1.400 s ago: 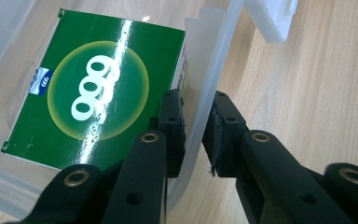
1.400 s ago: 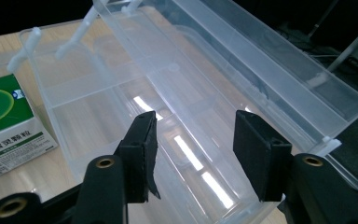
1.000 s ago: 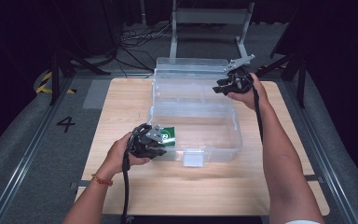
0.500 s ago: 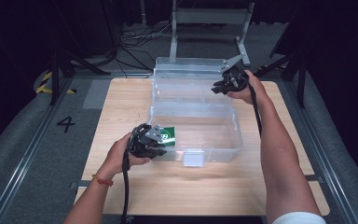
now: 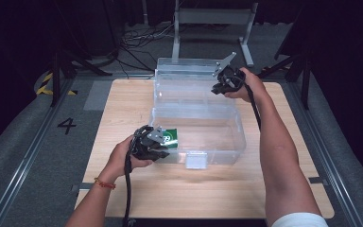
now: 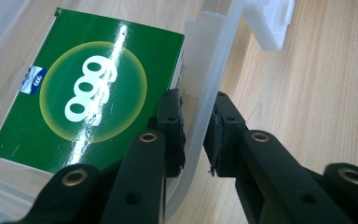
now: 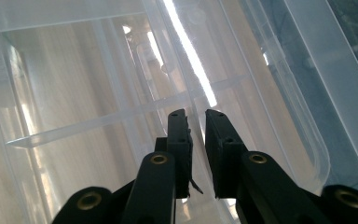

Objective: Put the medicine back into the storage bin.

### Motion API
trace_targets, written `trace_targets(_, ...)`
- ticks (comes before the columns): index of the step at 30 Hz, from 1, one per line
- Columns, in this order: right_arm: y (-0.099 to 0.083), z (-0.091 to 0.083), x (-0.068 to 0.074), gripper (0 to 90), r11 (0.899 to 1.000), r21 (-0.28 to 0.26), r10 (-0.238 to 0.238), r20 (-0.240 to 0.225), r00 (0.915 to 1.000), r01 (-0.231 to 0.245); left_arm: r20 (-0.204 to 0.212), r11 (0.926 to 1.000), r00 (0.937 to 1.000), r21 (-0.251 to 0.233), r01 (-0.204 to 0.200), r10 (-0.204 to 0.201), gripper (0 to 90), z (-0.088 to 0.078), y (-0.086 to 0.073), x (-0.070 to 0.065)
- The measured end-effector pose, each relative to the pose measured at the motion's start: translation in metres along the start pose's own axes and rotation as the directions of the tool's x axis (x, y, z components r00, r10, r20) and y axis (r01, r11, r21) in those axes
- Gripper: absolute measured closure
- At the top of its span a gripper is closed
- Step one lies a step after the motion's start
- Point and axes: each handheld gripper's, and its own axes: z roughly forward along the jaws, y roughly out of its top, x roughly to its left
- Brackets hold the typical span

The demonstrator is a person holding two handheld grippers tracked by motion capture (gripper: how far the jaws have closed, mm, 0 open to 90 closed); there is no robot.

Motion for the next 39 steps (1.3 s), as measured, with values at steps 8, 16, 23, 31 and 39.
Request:
trace_targets(8,0.003,-0.005,0.006,84.0,1.000,0.016,-0.025,-0.005,0.9997,0.025,0.005,0.9998,0.9999,-0.017,0.009,-0.009,77.3,0.000,-0.002,-0.001)
trace_targets(16,0.005,-0.010,0.014,85.8,0.998,0.009,-0.069,0.025,0.9973,0.069,-0.015,0.9999,0.9998,-0.009,0.009,-0.009,76.0,0.003,0.001,-0.004)
trace_targets(23,0.003,-0.021,0.018,87.9,0.995,0.026,-0.100,0.003,0.9950,0.100,-0.007,0.9999,0.9999,-0.007,0.014,-0.014,74.2,0.004,0.001,-0.005)
trace_targets(31,0.000,-0.030,0.026,88.8,0.993,-0.004,-0.120,0.006,0.9928,0.120,-0.009,0.9999,0.9999,0.001,0.013,-0.013,73.2,0.009,0.003,-0.009)
trace_targets(39,0.001,-0.043,0.037,89.2,0.989,-0.011,-0.146,0.010,0.9893,0.146,-0.002,1.0000,1.0000,-0.005,0.005,-0.005,73.0,0.009,0.003,-0.010)
